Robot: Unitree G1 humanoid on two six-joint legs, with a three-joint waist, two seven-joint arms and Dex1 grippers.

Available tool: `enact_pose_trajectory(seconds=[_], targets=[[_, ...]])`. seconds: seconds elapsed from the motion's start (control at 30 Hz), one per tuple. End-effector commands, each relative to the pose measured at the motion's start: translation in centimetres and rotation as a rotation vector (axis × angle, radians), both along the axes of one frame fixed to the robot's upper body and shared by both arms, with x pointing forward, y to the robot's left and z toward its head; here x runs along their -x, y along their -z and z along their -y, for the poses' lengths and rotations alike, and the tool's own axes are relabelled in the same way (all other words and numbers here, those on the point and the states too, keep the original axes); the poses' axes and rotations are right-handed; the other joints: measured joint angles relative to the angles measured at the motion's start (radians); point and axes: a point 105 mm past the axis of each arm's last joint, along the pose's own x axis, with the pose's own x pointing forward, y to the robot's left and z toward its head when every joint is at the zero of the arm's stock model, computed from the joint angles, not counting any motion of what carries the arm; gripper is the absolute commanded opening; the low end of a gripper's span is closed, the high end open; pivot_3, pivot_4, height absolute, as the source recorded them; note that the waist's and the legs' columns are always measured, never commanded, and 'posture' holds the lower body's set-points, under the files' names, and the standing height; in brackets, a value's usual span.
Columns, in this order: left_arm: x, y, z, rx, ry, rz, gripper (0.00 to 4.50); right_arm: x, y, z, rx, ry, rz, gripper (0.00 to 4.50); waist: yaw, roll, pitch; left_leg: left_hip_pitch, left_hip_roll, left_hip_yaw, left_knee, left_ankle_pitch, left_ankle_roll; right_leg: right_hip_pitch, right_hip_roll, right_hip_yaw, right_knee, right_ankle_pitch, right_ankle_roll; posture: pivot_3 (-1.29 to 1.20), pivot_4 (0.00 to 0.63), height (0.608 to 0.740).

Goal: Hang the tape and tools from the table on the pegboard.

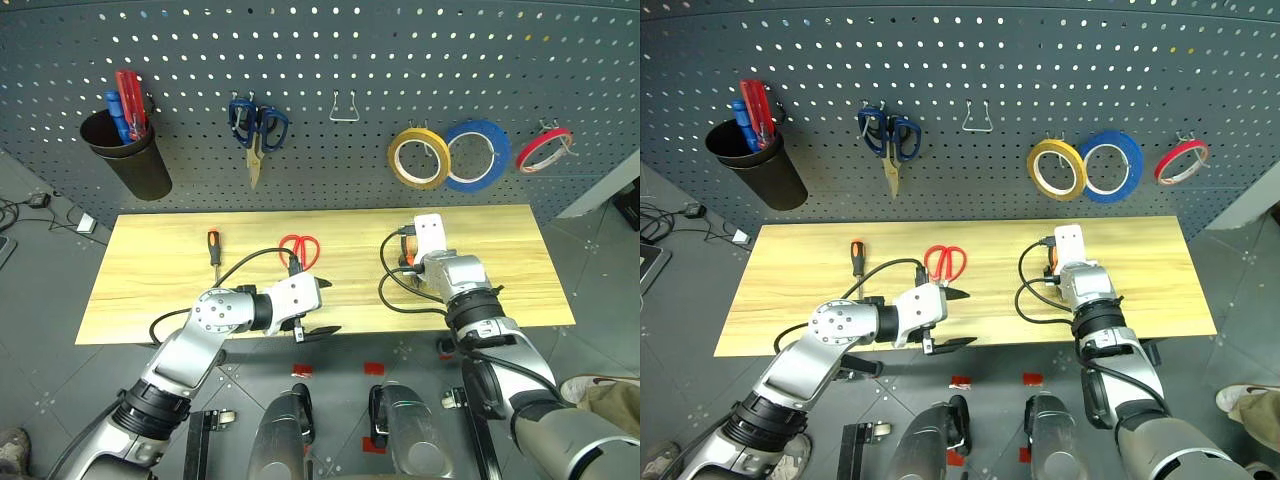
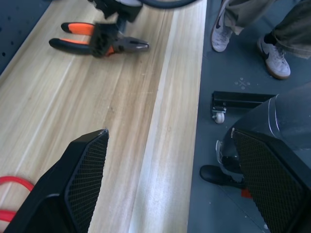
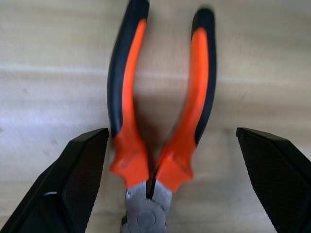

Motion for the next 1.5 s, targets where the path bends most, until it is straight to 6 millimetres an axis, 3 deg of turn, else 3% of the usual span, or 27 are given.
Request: enact_pose_trajectory(seconds=[0.03, 0.13, 0.27, 0.4, 0.53, 0.7, 0.83, 1.0, 1.07, 1.27, 1.5], targets=[[0.0, -0.7, 0.5, 0.011, 0.021, 0.024, 4.27, -0.5, -0.3, -0.2, -0.014, -0.018, 0.013, 4.48, 0.0, 0.0, 0.0, 0.0, 0.0, 0.0, 0.0, 0.0, 0.0, 0.0, 0.0, 0.0, 0.0, 0.0, 0.0, -0.18, 0.318, 0.74], [-0.1, -0.7, 0.5, 0.013, 0.021, 0.027, 4.27, -0.9, -0.2, 0.1, 0.003, -0.023, 0.023, 3.88, 0.0, 0.0, 0.0, 0.0, 0.0, 0.0, 0.0, 0.0, 0.0, 0.0, 0.0, 0.0, 0.0, 0.0, 0.0, -0.18, 0.318, 0.74], [-0.3, -0.9, 0.4, 0.009, 0.016, 0.041, 4.27, -1.0, 0.0, 0.5, 0.009, -0.022, 0.012, 2.64, 0.001, 0.0, 0.0, 0.0, 0.0, 0.001, 0.0, 0.0, 0.0, 0.0, 0.0, 0.001, 0.0, 0.0, 0.0, -0.18, 0.308, 0.74], [-0.8, -1.6, 0.2, 0.06, -0.026, 0.056, 4.27, -1.5, -1.0, 0.3, 0.015, -0.049, 0.038, 2.62, 0.001, 0.0, 0.0, 0.0, 0.0, 0.001, 0.0, 0.0, 0.0, 0.0, 0.0, 0.001, 0.0, 0.0, 0.0, -0.19, 0.297, 0.74], [-1.5, -2.7, -0.6, 0.153, -0.116, 0.076, 4.27, -1.9, -3.4, -0.2, 0.101, -0.137, 0.192, 2.62, 0.0, 0.0, 0.0, 0.0, 0.0, 0.002, 0.0, 0.0, 0.0, -0.001, 0.0, 0.002, 0.0, 0.0, 0.0, -0.2, 0.292, 0.74], [-1.2, -5.6, -2.8, 0.392, -0.243, 0.116, 4.27, 2.2, -6.2, -2.3, 0.116, -0.284, 0.369, 2.62, -0.001, 0.0, 0.0, 0.0, 0.001, 0.005, -0.002, -0.002, 0.0, -0.002, 0.0, 0.005, -0.001, -0.002, 0.004, -0.21, 0.279, 0.74], [-0.7, -6.6, -5.1, 0.512, -0.369, 0.063, 4.27, 5.8, -10.1, -5.4, 0.054, -0.397, 0.566, 2.62, -0.005, -0.001, 0.0, -0.001, 0.002, 0.007, -0.002, -0.003, -0.002, -0.004, 0.001, 0.006, -0.001, -0.002, 0.004, -0.2, 0.274, 0.74], [0.8, -7.9, -6.6, 0.588, -0.425, 0.0, 4.27, 9.8, -18.6, -10.1, -0.008, -0.55, 1.022, 2.62, -0.002, -0.001, 0.0, 0.0, 0.008, 0.008, 0.002, -0.004, -0.003, -0.004, 0.009, 0.009, 0.0, -0.004, 0.008, -0.18, 0.265, 0.74], [0.8, -8.0, -6.7, 0.558, -0.432, 0.01, 4.27, 10.5, -20.1, -11.0, -0.012, -0.585, 1.107, 2.62, 0.0, -0.002, -0.001, 0.0, 0.01, 0.007, 0.002, -0.004, -0.004, -0.004, 0.011, 0.01, 0.0, -0.004, 0.008, -0.17, 0.261, 0.74], [-0.4, -10.0, -6.4, 0.542, -0.455, 0.077, 4.27, 9.0, -27.1, -13.9, -0.04, -0.599, 1.369, 2.62, 0.002, -0.005, -0.002, 0.001, 0.01, 0.009, 0.004, -0.004, -0.004, -0.005, 0.012, 0.012, 0.0, -0.001, 0.004, -0.15, 0.253, 0.74], [-2.6, -11.8, -6.3, 0.536, -0.517, 0.148, 4.27, 5.8, -30.7, -15.8, 0.004, -0.584, 1.491, 2.62, 0.004, -0.009, -0.004, 0.001, 0.011, 0.01, 0.004, -0.004, -0.005, -0.004, 0.012, 0.012, 0.0, 0.002, -0.003, -0.13, 0.248, 0.74]])
